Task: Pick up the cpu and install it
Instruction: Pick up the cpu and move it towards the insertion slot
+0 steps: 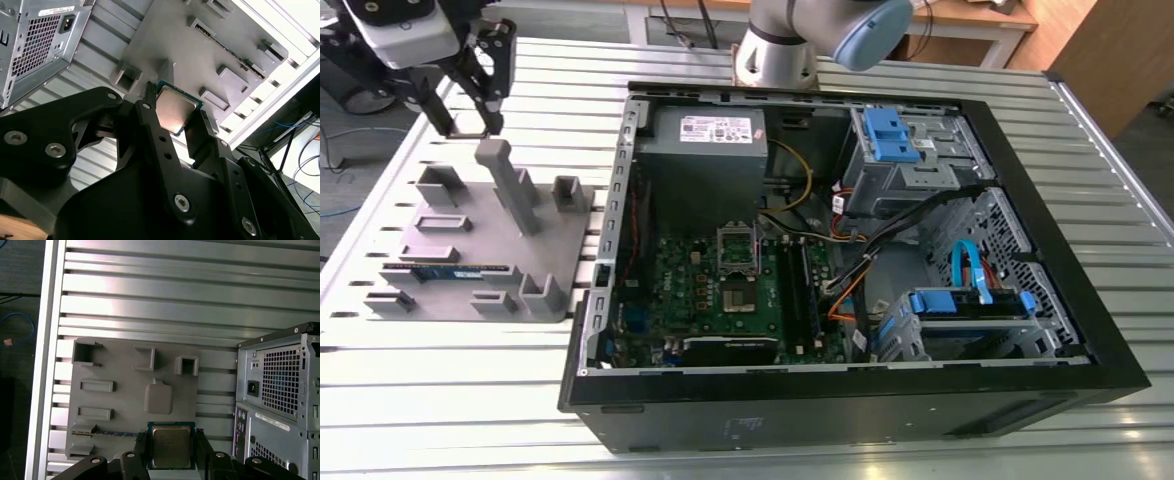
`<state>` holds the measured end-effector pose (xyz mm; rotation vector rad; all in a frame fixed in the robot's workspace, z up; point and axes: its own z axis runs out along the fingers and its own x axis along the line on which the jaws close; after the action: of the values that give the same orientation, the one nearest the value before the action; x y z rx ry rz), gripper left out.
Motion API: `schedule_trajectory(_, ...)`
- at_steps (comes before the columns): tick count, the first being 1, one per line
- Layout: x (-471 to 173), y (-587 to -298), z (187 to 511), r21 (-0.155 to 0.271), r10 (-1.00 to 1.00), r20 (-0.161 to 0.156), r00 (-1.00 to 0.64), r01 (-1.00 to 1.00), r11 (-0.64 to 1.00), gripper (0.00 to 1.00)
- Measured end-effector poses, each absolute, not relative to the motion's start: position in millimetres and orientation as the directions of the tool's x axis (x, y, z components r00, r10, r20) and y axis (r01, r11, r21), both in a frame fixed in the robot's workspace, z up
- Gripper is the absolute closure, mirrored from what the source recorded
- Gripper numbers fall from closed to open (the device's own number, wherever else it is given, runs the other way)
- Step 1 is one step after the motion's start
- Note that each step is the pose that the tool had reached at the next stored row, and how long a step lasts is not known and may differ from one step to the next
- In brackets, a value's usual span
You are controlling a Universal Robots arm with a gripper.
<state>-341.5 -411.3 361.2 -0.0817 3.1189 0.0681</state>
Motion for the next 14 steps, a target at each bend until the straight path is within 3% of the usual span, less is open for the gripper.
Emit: schedule_trajectory(14,-306,-411,361,0.044,-0.052,-0.022,-0.998,-0.053,0.998,0.53)
